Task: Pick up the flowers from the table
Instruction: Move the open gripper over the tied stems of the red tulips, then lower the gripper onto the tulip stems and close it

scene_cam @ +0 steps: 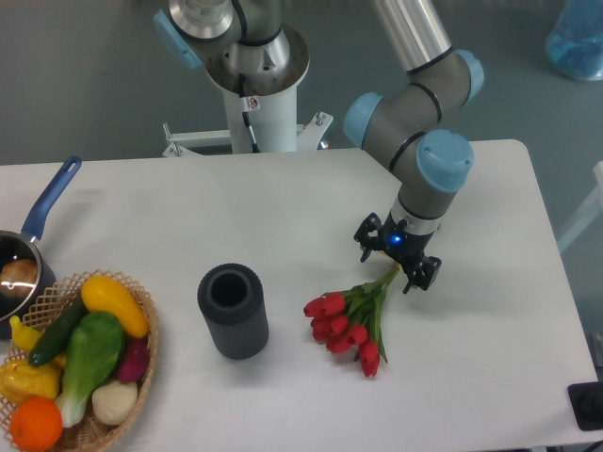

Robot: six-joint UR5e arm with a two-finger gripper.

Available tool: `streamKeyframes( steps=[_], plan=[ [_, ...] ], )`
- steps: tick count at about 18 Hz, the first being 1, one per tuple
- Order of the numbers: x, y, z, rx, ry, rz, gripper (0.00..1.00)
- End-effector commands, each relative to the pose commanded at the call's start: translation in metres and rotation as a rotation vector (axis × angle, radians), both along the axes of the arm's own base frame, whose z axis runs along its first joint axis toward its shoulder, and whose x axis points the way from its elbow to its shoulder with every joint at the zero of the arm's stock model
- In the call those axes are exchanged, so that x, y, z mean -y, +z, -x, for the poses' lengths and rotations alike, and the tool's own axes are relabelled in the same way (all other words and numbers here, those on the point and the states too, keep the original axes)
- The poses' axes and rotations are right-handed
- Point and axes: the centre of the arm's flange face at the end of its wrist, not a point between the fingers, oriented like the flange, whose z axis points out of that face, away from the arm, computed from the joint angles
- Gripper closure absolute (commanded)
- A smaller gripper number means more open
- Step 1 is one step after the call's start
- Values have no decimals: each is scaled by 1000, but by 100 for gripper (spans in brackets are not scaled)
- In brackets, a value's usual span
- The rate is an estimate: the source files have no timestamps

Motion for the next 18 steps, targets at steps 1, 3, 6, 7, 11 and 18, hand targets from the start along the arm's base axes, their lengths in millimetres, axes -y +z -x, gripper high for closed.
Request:
streamKeyframes(
  steps=[1,3,6,7,11,18],
  plan=[
    [1,-2,1,-5,0,15,0],
    [1,-5,1,-2,-1,19,0],
    [1,-11,1,7,0,25,0],
    [1,-11,1,7,-2,25,0],
    [0,-13,2,9,0,25,9],
    [0,-11,3,4,6,20,38]
  ],
)
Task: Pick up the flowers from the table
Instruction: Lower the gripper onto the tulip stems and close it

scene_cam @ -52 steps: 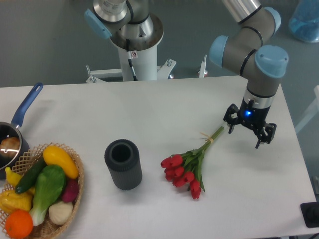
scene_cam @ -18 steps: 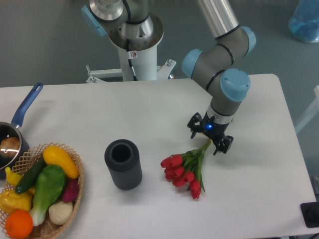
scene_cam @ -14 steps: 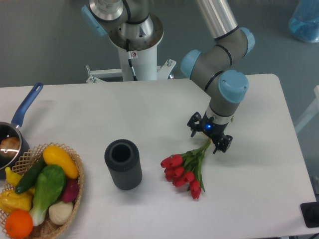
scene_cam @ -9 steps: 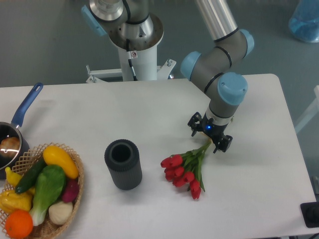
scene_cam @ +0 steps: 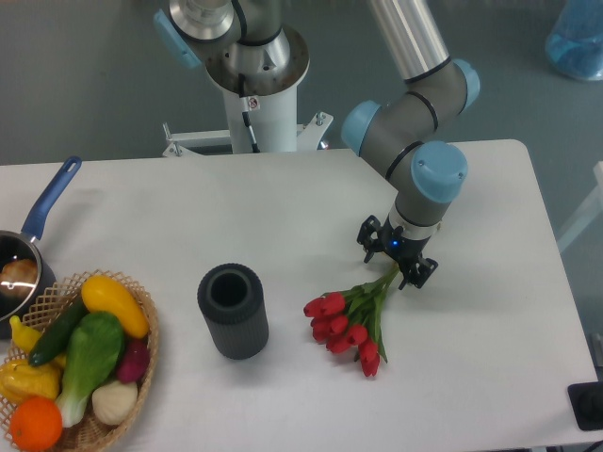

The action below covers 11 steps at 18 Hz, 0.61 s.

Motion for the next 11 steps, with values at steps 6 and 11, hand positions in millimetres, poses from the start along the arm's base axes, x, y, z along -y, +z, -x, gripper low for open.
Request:
streamKeyframes(
  steps=[6,11],
  plan=[
    [-1,4,4,-9,8,-4,70],
    [-2,6,5,-14,8,-7,84]
  ],
)
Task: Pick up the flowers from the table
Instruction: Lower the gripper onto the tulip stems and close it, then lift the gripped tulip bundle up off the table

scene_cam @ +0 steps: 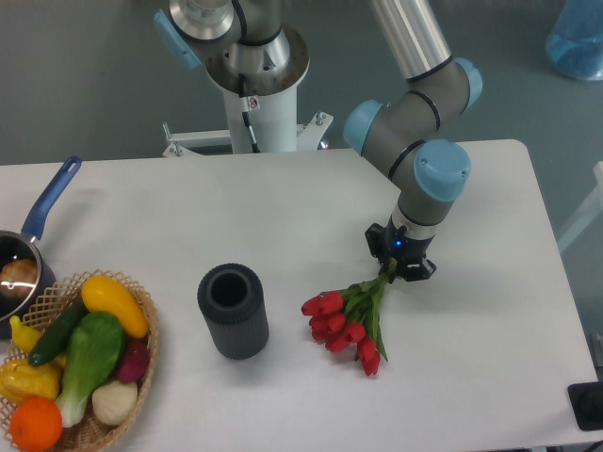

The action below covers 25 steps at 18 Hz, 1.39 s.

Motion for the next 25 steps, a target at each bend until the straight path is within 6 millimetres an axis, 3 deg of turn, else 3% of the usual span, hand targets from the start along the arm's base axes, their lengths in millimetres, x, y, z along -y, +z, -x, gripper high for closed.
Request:
streamKeyframes(
  steps=[6,16,17,20,25],
  plan=[
    [0,4,4,-8,2,-5,84],
    [-13,42,24,-30,56,-121,84],
    [-16,49,27,-29,75,-147,84],
    [-33,95,36,-30,146,-281,84],
    [-43,135,50,-45,156,-394,84]
  ],
)
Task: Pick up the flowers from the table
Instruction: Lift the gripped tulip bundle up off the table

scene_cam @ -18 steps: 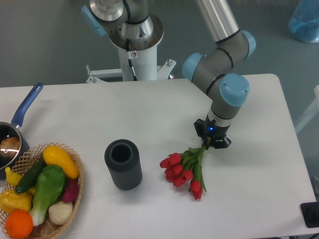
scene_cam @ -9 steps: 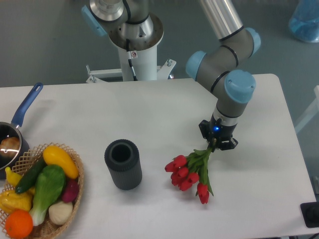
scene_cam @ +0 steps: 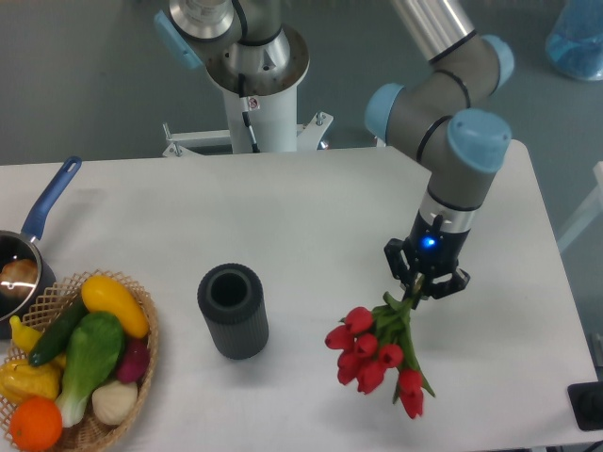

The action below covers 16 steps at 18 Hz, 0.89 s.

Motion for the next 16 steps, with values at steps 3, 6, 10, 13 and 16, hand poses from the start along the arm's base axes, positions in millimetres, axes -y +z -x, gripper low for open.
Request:
streamKeyframes(
  steps=[3,6,10,13,16],
  plan=[
    [-10,34,0,0,-2,-102,84],
    [-15,63,2,28,24,-197,84],
    [-2,90,11,30,61,-266,84],
    [7,98,20,46,69,-316,84],
    [13,97,22,53,80,-321,84]
  ],
)
